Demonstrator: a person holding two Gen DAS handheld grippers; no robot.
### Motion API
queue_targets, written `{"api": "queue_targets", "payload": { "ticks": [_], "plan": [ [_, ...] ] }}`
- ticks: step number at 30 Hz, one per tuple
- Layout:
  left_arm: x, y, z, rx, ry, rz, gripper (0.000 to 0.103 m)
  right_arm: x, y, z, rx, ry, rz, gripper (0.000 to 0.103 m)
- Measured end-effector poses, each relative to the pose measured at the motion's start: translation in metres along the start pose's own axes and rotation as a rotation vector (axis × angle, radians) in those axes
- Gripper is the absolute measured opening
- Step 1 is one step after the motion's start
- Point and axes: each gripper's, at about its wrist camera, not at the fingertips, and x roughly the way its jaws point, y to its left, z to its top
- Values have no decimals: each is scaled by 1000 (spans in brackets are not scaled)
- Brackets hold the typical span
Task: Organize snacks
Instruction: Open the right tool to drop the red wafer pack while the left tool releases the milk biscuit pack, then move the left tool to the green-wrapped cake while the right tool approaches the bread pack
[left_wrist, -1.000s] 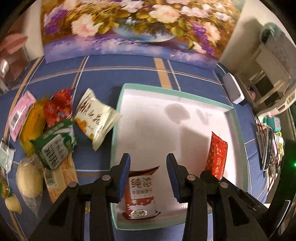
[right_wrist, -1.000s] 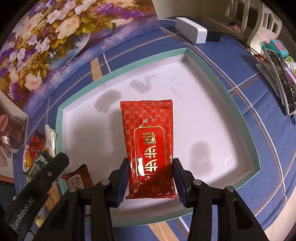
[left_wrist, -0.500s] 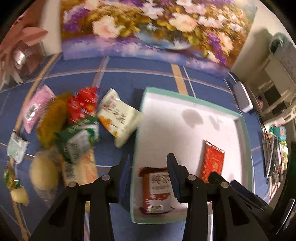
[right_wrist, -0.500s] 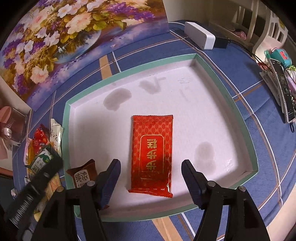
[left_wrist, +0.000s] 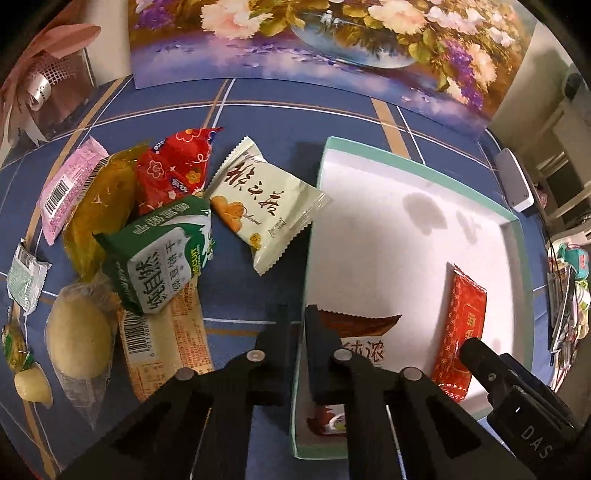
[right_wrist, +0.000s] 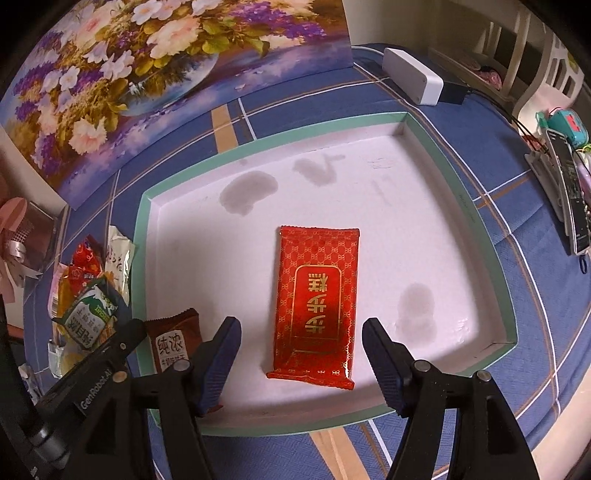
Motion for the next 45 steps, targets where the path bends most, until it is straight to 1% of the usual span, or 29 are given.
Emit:
{"api": "queue_targets", "payload": {
  "ticks": [1, 5, 10, 17, 23, 28, 30, 31, 32, 33, 34, 35, 36, 37, 38, 39, 40, 41, 42, 44, 45],
  "plan": [
    [0, -1, 0, 0, -1, 0, 3, 0, 0, -1, 2, 0, -1, 72],
    [0, 0, -5, -19, 5, 1, 3, 1, 0, -1, -3, 4, -2, 72],
    [-3, 2, -16, -45, 43, 26, 3, 0, 1, -2, -11, 7, -8, 72],
    [-7, 10, -33, -88, 89, 17, 3, -6, 5, -9, -33, 0, -15, 72],
    [-14, 15, -41, -95, 84, -5, 5, -14, 12, -17, -75, -10, -15, 72],
    [-40, 20, -47, -75, 35, 0, 5, -19, 18, -21, -100, -20, -11, 72],
    [-51, 24, -48, -78, 18, 2, 9, -21, 19, -22, -106, -27, -12, 72],
    [-57, 27, -48, -89, 8, 4, 18, -22, 20, -23, -108, -30, -12, 72],
    [-63, 31, -48, -103, -3, 9, 32, -23, 22, -24, -112, -34, -12, 72],
    [-68, 36, -49, -114, -13, 19, 40, -23, 22, -24, -114, -35, -11, 76],
    [-74, 40, -49, -122, -23, 36, 56, -23, 23, -24, -117, -35, -10, 82],
    [-80, 45, -49, -130, -38, 61, 63, -22, 24, -25, -121, -36, -12, 84],
    [-86, 51, -49, -135, -49, 84, 64, -22, 26, -25, -126, -36, -14, 85],
    [-90, 56, -49, -141, -58, 106, 68, -21, 27, -25, -132, -33, -13, 86],
    [-94, 63, -49, -149, -67, 136, 75, -20, 29, -26, -138, -29, -6, 86],
    [-96, 67, -49, -152, -74, 161, 79, -19, 30, -26, -140, -25, 4, 90],
    [-98, 74, -48, -156, -81, 186, 84, -18, 31, -27, -140, -22, 13, 98],
    [-98, 82, -46, -161, -84, 203, 86, -17, 33, -27, -141, -21, 17, 101],
    [-96, 86, -44, -169, -86, 223, 86, -17, 35, -28, -145, -27, 19, 103],
    [-96, 98, -40, -187, -95, 247, 93, -19, 40, -29, -154, -35, 23, 103],
    [-96, 102, -40, -197, -101, 257, 93, -20, 43, -30, -160, -39, 31, 103]
  ]
}}
